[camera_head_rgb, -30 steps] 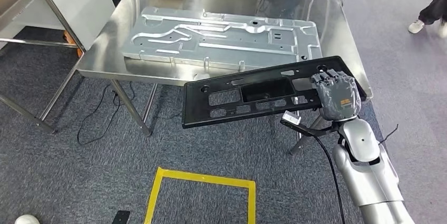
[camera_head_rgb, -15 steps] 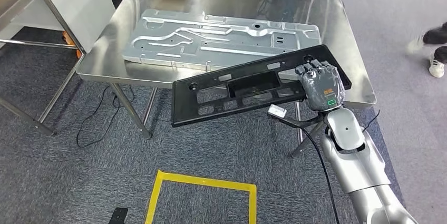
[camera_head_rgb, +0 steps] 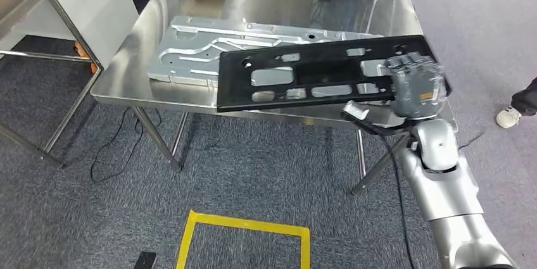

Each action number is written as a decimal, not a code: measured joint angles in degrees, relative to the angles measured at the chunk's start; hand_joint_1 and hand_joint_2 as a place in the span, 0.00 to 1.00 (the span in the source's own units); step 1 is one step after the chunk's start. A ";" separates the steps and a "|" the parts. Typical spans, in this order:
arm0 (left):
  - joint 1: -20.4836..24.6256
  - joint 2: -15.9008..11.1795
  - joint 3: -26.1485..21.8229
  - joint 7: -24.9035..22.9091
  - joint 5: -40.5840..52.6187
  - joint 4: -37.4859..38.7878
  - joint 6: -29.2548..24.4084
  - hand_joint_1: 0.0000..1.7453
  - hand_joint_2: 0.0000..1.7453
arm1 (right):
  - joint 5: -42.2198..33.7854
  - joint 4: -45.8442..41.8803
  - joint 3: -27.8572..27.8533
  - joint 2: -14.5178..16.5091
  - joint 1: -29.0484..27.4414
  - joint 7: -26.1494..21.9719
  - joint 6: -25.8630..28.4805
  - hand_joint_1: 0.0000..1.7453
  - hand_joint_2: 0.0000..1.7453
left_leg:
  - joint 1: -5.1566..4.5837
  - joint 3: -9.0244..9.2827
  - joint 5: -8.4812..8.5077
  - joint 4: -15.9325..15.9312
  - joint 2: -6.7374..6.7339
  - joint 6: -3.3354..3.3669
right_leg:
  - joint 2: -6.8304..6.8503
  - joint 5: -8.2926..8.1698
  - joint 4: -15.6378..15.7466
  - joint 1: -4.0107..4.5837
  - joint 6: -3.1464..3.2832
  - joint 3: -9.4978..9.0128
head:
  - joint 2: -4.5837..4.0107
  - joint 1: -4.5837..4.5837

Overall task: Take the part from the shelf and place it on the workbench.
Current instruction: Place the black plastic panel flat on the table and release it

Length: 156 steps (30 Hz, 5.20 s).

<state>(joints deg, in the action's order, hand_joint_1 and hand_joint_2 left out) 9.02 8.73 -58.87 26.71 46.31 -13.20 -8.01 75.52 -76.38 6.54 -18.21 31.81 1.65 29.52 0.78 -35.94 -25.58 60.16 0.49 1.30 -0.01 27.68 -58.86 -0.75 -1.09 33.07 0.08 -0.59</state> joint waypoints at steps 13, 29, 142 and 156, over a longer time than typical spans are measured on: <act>-0.62 0.08 -0.09 0.28 -0.60 0.00 -0.01 0.00 1.00 | -4.28 -2.11 -8.08 -6.32 -0.38 -0.80 -0.04 1.00 1.00 | -0.78 3.23 -2.18 -0.76 0.06 1.98 | 0.07 -3.19 -1.66 0.64 0.82 3.83 | 0.00 0.01; -0.54 -0.03 -0.13 0.34 -0.66 0.00 0.01 0.00 1.00 | -3.86 -2.27 -9.81 -6.83 -2.22 -0.92 0.10 1.00 1.00 | -0.30 0.83 0.23 -0.51 -0.13 -0.24 | -0.16 -0.43 0.51 0.22 0.99 -0.39 | 0.00 0.02; 0.59 0.71 -0.02 0.16 -0.83 0.00 0.72 0.00 1.00 | 4.21 19.91 -7.86 -1.80 0.34 -5.34 6.58 1.00 1.00 | -0.55 4.22 -2.47 -1.91 0.22 0.97 | -0.30 -3.05 -0.79 -0.71 -0.34 3.87 | 0.01 0.04; 1.10 0.83 1.46 1.41 0.60 0.00 1.83 0.00 0.00 | 5.00 24.24 -7.88 2.08 1.20 -10.23 9.93 0.00 0.00 | -0.33 4.65 -2.45 -2.63 0.19 -0.44 | -0.30 -2.74 -0.89 -0.41 0.25 3.72 | -0.01 0.04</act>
<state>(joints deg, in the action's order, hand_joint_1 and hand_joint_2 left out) 10.12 9.56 -57.40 28.12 46.92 -13.20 -6.17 80.52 -52.14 -1.33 -16.13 33.01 -8.58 39.46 0.45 -31.30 -28.03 57.53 0.68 0.86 -0.30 24.94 -59.75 -1.16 -0.85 36.79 0.07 -0.55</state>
